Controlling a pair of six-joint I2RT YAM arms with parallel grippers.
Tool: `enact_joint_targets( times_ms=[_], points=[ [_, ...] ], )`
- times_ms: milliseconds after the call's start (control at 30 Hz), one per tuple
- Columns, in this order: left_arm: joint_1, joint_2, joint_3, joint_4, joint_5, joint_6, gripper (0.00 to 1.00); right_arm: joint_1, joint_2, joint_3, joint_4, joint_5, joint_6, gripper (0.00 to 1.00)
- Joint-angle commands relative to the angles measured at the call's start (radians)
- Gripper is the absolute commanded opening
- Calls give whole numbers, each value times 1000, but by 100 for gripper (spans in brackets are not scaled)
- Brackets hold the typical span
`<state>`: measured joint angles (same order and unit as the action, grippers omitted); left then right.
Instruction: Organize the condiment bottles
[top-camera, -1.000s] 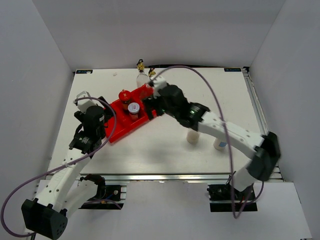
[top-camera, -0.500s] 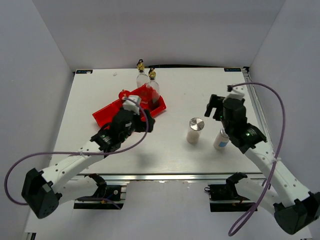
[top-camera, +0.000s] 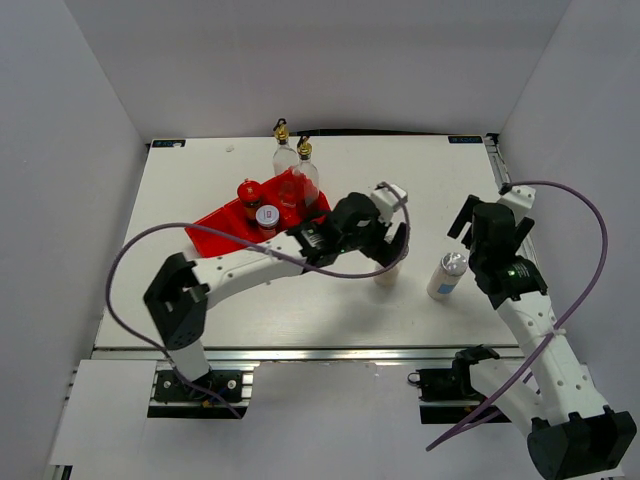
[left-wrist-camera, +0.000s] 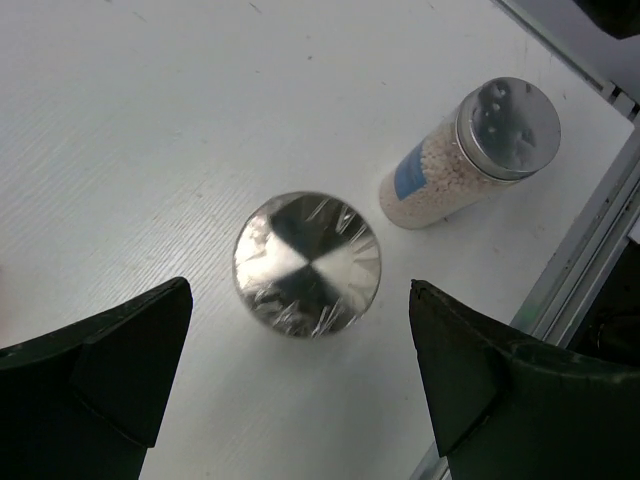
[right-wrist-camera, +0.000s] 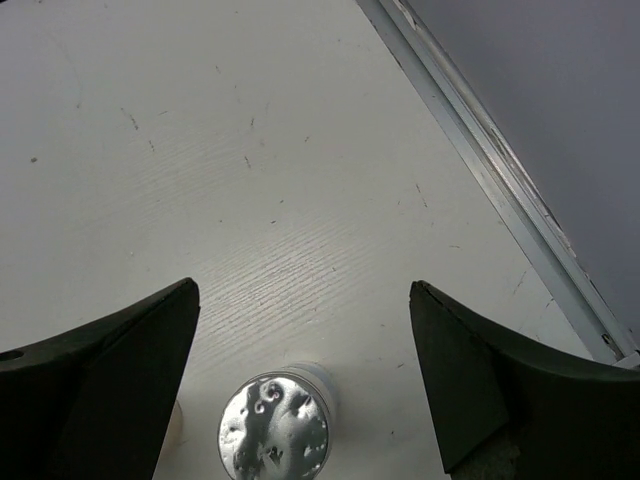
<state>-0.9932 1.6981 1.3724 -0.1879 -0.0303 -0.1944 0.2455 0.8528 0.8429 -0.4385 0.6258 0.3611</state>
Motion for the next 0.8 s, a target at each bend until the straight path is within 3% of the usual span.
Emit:
enact_joint_targets(
  times_ms=[0, 167, 367, 467, 500, 567, 600, 633, 767],
  points=[
    [-19, 90, 126, -91, 79, 65, 98, -17, -34, -14, 27, 2, 10, 89],
    [-54, 199, 263, -188, -31, 98, 98, -26, -38, -22, 40, -52, -10, 89],
    [-71, 262, 301, -229, -120, 96, 98, -29, -38, -30, 61, -101, -24, 89],
    [-74, 270, 312, -243, -132, 95, 82, -28, -40, -31, 63, -110, -24, 89],
    [-76, 267, 312, -246, -140, 93, 69, -28, -41, -33, 64, -112, -22, 89],
    [-76, 242, 306, -243, -160, 85, 54, -28, -44, -36, 70, -118, -22, 89],
    [-76, 232, 297, -245, -175, 81, 40, -28, -44, -36, 70, -121, -24, 89],
    [-76, 189, 280, -228, -189, 69, 34, -28, -46, -38, 72, -124, -25, 89],
    [-76, 28, 128, -140, -293, 30, 26, -29, -49, -41, 73, -142, -25, 89]
  ],
)
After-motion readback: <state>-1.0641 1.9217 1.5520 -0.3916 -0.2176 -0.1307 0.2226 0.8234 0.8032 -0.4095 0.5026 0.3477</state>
